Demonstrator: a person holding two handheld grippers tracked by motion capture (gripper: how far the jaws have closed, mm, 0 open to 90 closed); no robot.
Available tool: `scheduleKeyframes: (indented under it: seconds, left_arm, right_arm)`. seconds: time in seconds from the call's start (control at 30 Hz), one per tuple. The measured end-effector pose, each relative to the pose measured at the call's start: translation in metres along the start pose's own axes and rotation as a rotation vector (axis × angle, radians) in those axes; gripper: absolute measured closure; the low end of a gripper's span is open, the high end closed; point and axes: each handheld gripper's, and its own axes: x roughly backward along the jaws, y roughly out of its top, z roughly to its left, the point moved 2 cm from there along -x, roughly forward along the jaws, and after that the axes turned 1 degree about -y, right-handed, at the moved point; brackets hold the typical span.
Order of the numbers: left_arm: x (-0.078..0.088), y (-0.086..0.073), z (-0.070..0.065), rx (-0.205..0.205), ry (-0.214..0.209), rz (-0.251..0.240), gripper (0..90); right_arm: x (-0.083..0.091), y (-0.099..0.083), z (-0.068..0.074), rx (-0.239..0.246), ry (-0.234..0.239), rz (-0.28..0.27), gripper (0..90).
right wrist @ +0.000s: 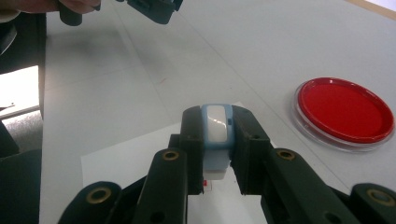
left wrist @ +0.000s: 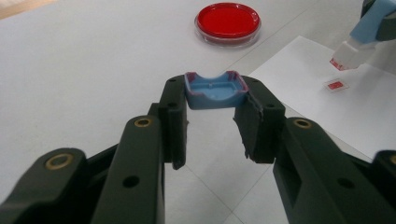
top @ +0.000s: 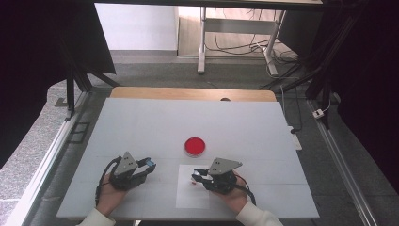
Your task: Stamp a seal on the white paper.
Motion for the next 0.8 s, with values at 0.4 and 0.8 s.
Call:
scheduleKeyframes:
  seconds: [0.4, 0.8]
  left_arm:
    - [0.000, 0.000, 0.000, 0.000, 0.001, 0.001, 64.1]
    - [-0.001, 0.000, 0.000, 0.001, -0.001, 0.006, 64.1]
  right_arm:
    - [0.006, 0.003, -0.005, -0.020, -0.014, -0.038, 74.8]
    - [0.023, 0.011, -0.017, -0.080, -0.033, -0.127, 74.8]
